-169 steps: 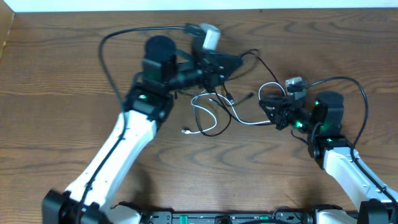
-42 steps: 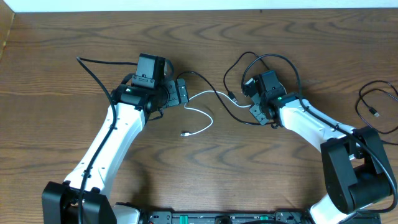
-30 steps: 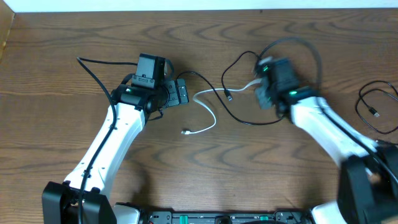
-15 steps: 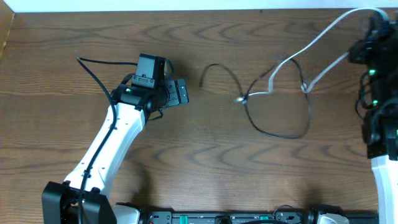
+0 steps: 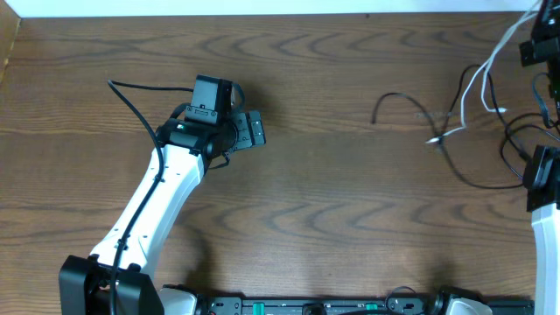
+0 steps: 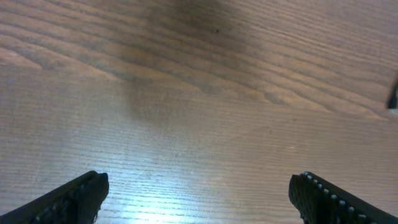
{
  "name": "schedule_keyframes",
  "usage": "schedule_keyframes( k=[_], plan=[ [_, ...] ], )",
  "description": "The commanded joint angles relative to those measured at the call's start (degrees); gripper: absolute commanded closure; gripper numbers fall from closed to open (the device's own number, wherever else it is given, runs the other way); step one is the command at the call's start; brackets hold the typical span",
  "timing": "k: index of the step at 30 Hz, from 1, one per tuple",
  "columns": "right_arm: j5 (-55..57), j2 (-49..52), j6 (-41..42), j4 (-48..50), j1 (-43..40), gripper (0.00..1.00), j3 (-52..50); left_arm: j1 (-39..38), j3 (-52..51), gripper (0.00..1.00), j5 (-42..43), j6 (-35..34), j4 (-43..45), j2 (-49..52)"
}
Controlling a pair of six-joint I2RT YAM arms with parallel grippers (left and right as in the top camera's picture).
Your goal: Untangle cables
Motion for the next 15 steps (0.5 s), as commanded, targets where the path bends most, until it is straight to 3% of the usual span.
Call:
schedule_keyframes(
  k=[1, 8, 11, 14, 15],
  plan=[
    [-10.29, 2.23, 8.61, 0.31, 0.37, 0.99, 0.42, 0.31, 0.09, 0.02, -0.37, -0.28, -0.2, -0.11],
    [-22.49, 6.34, 12.61, 7.63, 2.95, 0.99, 0.42, 0.31, 0.09, 0.02, -0.37, -0.28, -0.2, -0.11],
    [-21.16, 7.23, 12.52, 11.21, 3.37, 0.99, 0.42, 0.31, 0.09, 0.02, -0.35, -0.28, -0.22, -0.11],
    [-15.47, 7.23, 7.52, 6.36, 3.37, 0.99, 0.42, 0.31, 0.09, 0.02, -0.35, -0.28, -0.22, -0.11],
    [-11.65, 7.23, 5.4, 0.02, 3.37, 0.99, 0.42, 0.31, 0.09, 0.02, -0.35, -0.28, -0.22, -0.11]
  ],
)
